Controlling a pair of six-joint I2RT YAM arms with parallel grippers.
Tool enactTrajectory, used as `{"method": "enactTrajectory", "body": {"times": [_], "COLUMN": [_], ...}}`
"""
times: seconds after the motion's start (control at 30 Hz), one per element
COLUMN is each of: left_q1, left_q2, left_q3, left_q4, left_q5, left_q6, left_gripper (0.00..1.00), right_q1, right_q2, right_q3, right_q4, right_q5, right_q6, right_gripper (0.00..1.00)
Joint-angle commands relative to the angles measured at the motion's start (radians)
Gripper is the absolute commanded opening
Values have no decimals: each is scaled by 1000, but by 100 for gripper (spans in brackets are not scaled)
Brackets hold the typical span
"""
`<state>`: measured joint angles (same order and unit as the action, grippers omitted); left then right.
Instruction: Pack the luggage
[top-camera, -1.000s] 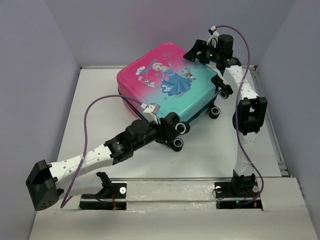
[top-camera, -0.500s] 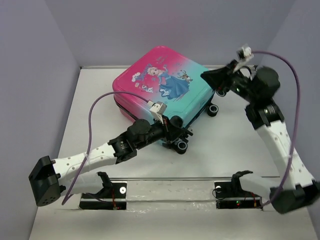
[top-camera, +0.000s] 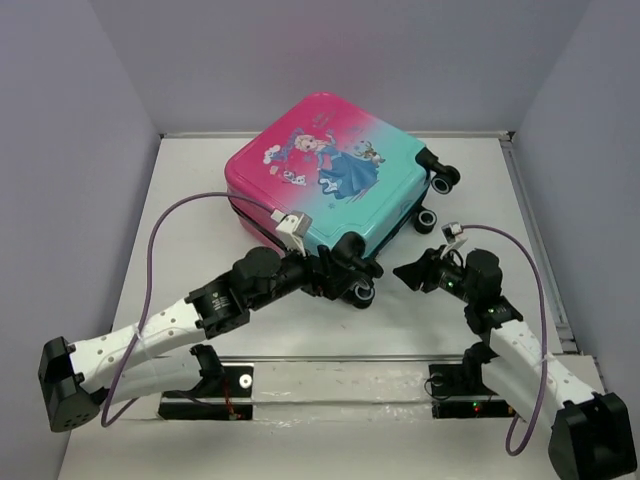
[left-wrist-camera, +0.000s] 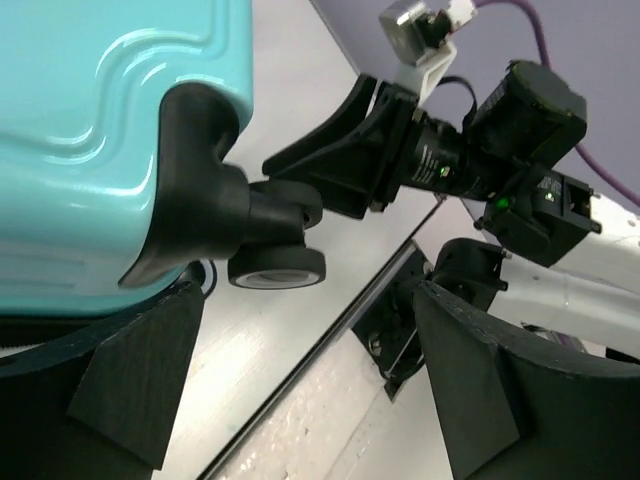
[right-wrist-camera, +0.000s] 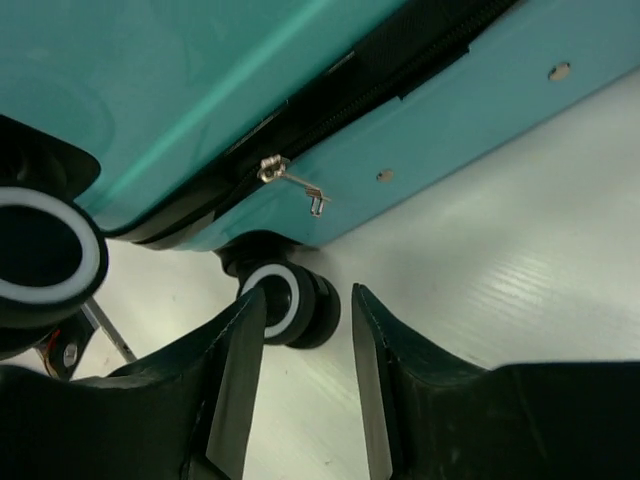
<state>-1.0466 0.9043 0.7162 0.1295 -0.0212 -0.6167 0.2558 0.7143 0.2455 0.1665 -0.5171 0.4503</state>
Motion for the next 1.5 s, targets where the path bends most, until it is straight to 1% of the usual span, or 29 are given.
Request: {"method": "enactTrajectory", "body": {"times": [0.0, 0.03, 0.07, 0.13, 0.17, 0.3, 0.33, 0.37, 0.43, 0.5, 0.63, 0.67, 0.77, 0.87, 0.97, 1.0, 1.03, 1.07, 1.13, 1.17, 1.2, 1.27, 1.3, 1.33, 1.37, 1.4, 1.43, 1.47], "left_q1": [-24, -50, -61, -79, -93, -96, -98, -96, -96, -96, -105, -112, -113, -113, -113, -113, -113, -113, -113, -113, -113, -113, -113, -113, -113, -113, -113, -113], "left_q2": [-2, 36, 60, 122, 174, 257, 268, 280, 315, 327, 331, 314, 294, 285, 281, 280, 278, 271, 271, 274, 281, 306, 314, 318, 330, 337, 353, 363], "left_q3": [-44, -50, -49, -34, -8, 37, 45, 52, 81, 91, 85, 78, 63, 61, 65, 65, 66, 66, 68, 71, 77, 95, 100, 104, 114, 133, 147, 161], "left_q4": [-82, -47, -25, 10, 31, 134, 145, 154, 157, 165, 191, 191, 179, 157, 168, 170, 171, 176, 189, 193, 197, 209, 219, 228, 248, 257, 259, 259], "left_q5": [12, 17, 50, 60, 44, 12, -3, -5, -25, -37, -57, -66, -98, -134, -148, -154, -161, -177, -190, -195, -198, -194, -186, -184, -181, -180, -183, -186], "left_q6": [-92, -106, -127, -140, -149, -167, -170, -169, -166, -167, -158, -149, -158, -164, -169, -170, -173, -173, -172, -170, -166, -160, -157, -155, -147, -141, -124, -124], "left_gripper": [98, 99, 99, 99, 99, 99, 99, 99, 99, 99, 98, 98, 99, 99, 99, 99, 99, 99, 99, 99, 99, 97, 94, 91, 89, 83, 77, 72], "right_q1": [0, 0, 0, 0, 0, 0, 0, 0, 0, 0, 0, 0, 0, 0, 0, 0, 0, 10, 19, 19, 31, 42, 60, 77, 118, 146, 176, 210], "right_q2": [65, 104, 131, 206, 271, 396, 415, 448, 493, 534, 664, 684, 711, 746, 787, 809, 818, 833, 844, 846, 846, 841, 832, 808, 791, 751, 731, 709], "right_q3": [-15, -20, -14, -6, 4, 38, 38, 35, 55, 67, 80, 83, 98, 106, 94, 81, 77, 75, 75, 72, 67, 48, 20, 5, -20, -28, -35, -41], "right_q4": [262, 298, 361, 441, 494, 557, 582, 628, 642, 672, 817, 846, 886, 938, 1040, 1111, 1146, 1189, 1199, 1196, 1202, 1223, 1234, 1231, 1194, 1168, 1107, 1107], "right_q5": [-12, -20, -32, -98, -119, -225, -224, -210, -187, -172, -239, -236, -250, -254, -274, -281, -297, -308, -308, -301, -293, -261, -241, -189, -152, -83, -46, 1], "right_q6": [22, 21, 18, 1, -15, -73, -78, -93, -128, -157, -119, -111, -96, -81, -29, 9, 25, 49, 56, 56, 57, 71, 82, 79, 64, 53, 39, 27], "right_gripper": [47, 47, 50, 51, 54, 56, 56, 58, 59, 60, 61, 61, 61, 59, 47, 40, 38, 31, 23, 16, 13, 8, 7, 7, 7, 7, 7, 7]}}
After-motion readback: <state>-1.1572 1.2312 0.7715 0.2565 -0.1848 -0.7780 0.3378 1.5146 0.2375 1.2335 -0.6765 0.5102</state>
